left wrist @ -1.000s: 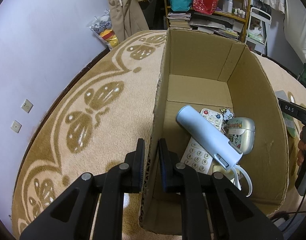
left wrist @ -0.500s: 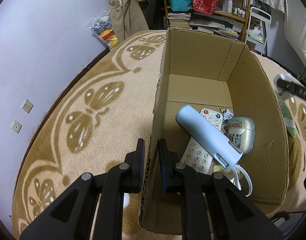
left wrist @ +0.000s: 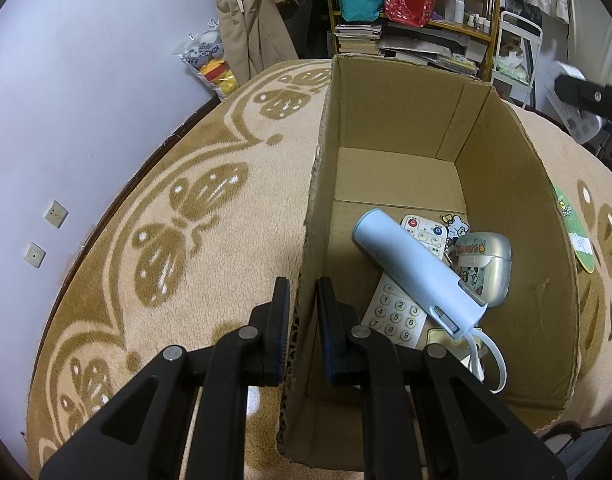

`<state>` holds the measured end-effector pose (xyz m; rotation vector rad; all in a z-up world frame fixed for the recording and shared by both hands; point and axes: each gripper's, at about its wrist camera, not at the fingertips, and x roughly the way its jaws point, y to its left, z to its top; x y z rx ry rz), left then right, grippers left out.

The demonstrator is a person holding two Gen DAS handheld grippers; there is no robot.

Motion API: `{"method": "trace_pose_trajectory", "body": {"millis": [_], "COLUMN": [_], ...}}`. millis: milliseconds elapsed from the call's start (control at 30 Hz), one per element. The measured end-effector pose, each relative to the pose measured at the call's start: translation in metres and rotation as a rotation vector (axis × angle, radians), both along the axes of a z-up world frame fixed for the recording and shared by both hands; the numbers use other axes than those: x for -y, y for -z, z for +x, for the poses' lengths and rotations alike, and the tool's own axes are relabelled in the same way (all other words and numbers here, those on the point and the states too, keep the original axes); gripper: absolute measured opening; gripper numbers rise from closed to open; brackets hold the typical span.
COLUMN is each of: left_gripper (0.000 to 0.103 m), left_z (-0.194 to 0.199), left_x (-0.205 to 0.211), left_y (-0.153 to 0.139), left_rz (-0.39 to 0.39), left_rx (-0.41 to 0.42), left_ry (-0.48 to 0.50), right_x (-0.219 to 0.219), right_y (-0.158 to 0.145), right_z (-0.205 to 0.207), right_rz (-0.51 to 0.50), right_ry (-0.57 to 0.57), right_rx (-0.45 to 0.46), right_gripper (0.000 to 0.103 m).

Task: Organize rigid objects
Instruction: 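Carry the charger into the box and open the right tool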

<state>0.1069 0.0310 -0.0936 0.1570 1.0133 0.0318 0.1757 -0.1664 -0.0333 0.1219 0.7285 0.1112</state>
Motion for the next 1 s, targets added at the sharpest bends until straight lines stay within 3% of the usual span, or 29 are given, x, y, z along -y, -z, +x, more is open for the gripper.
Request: {"method": "trace_pose_trajectory", "body": {"millis": [333,600,1000], "left_gripper": [0.013,0.013,0.013], "left_z": [0.000,0.000,0.002], "left_x": [0.000,0.000,-0.001], "left_y": [0.000,0.000,0.002], "left_rz": [-0.002,-0.002,0.001], "left_rx": [0.000,0.000,0.000], "left_ry": [0.000,0.000,0.001], "right_x": [-0.052,-0.078,-0.094], "right_y": [0.000,0.020,0.041], "right_z": [-0.011,-0.015,-0.013], "right_rz": [-0.023,-0.090,-0.159], "right_ry": [-0.173,-0.309,-0.353], "right_rx": [-0.004,-0.111,-0.187], "right_gripper": [0.073,0.073,0.073]}}
